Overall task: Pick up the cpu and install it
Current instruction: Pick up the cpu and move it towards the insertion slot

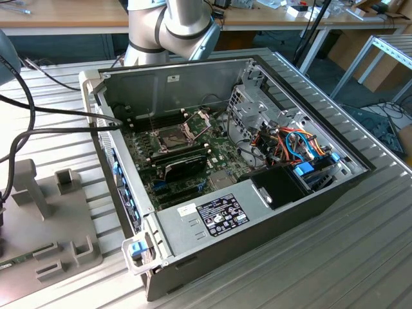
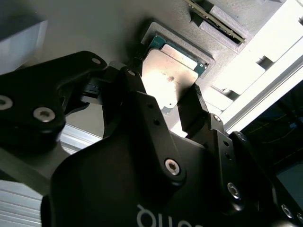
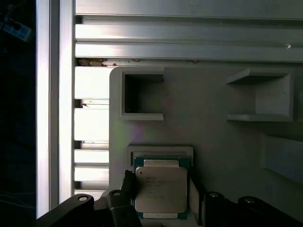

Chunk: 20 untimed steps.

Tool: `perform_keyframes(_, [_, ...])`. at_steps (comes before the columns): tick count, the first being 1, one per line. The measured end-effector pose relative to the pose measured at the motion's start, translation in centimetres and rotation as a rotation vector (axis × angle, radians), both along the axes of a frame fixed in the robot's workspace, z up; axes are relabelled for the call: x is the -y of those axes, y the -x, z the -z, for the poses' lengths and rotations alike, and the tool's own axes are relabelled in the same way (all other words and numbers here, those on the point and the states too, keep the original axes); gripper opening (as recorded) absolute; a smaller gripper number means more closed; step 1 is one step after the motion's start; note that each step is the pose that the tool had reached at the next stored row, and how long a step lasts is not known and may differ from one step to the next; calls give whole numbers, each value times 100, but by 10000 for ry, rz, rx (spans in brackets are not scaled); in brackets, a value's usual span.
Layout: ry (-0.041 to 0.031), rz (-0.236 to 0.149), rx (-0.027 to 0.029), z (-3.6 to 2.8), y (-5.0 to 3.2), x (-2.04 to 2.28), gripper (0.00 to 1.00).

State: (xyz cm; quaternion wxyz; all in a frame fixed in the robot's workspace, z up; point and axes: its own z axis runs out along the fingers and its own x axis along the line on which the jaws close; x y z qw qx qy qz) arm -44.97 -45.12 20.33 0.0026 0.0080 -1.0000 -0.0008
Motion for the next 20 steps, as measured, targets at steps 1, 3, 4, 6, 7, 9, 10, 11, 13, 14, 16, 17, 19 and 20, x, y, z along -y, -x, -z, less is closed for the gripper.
perform_keyframes(1, [1,0,-1,-26,0,0,55])
perform_keyframes(3, [-1,0,2,-107,0,0,55])
perform_keyframes(4, [0,0,3,-151,0,0,55])
perform_keyframes(6, [0,0,5,-235,0,0,55])
perform_keyframes(7, [0,0,7,-252,0,0,55])
perform_keyframes(9, [-1,0,9,-259,0,0,55])
perform_keyframes(10, [-1,-1,9,-259,-1,0,55])
perform_keyframes(11, [0,-1,8,-255,0,0,55])
perform_keyframes(13, [0,-14,13,-232,0,0,55])
perform_keyframes(14, [0,-35,19,-218,-1,0,55])
perform_keyframes(16, [0,-79,27,-187,0,0,55])
perform_keyframes(17, [-1,-106,30,-169,2,0,55])
perform_keyframes(19, [-1,-159,32,-134,5,0,55])
perform_keyframes(20, [-1,-190,31,-114,7,0,55])
